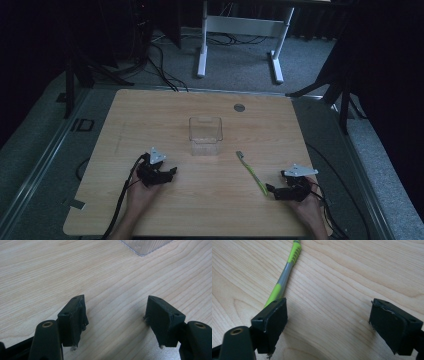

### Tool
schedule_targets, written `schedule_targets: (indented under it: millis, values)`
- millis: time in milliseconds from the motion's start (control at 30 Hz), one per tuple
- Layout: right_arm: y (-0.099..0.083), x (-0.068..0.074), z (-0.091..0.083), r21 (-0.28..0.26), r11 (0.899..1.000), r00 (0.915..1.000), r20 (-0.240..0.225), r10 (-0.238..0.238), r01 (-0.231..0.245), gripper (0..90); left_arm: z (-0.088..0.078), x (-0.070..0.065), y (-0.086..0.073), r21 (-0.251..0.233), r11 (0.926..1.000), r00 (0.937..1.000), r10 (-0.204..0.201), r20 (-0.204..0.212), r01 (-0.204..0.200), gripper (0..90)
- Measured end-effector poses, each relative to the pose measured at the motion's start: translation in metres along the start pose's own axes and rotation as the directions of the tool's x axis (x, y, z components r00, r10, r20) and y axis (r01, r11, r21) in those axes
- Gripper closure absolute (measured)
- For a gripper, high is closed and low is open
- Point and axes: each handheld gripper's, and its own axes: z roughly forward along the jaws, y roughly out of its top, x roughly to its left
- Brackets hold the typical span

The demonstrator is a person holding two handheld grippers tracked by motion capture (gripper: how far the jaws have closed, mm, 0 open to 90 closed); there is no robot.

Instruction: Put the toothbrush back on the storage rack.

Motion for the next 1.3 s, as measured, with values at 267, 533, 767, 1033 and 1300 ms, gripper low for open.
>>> schedule_targets:
  millis: [267, 533, 767, 1033, 1300]
  values:
    - [-0.001, 0.001, -0.002, -0.010, 1.000, 0.9998, 0.014, 0.013, -0.012, 23.2, 0.000, 0.000, 0.000, 0.000, 1.0000, 1.0000, 0.000, 0.000, 0.000, 33.0]
    - [0.002, 0.000, -0.008, -0.024, 0.998, 0.9983, 0.024, 0.053, -0.053, 33.6, 0.000, 0.000, 0.000, 0.000, 1.0000, 1.0000, 0.000, 0.000, 0.000, 33.1]
    - [0.005, 0.002, -0.017, -0.047, 0.997, 0.9971, 0.051, 0.058, -0.055, 36.6, 0.000, 0.000, 0.000, 0.000, 1.0000, 1.0000, 0.000, 0.000, 0.000, 33.0]
    - [0.011, 0.006, -0.025, -0.059, 0.998, 0.9976, 0.059, 0.036, -0.033, 39.4, 0.000, 0.000, 0.000, 0.000, 1.0000, 1.0000, 0.000, 0.000, 0.000, 33.1]
    - [0.018, 0.010, -0.033, -0.066, 0.998, 0.9971, 0.074, 0.015, -0.010, 43.7, 0.000, 0.000, 0.000, 0.000, 1.0000, 1.0000, 0.000, 0.000, 0.000, 33.1]
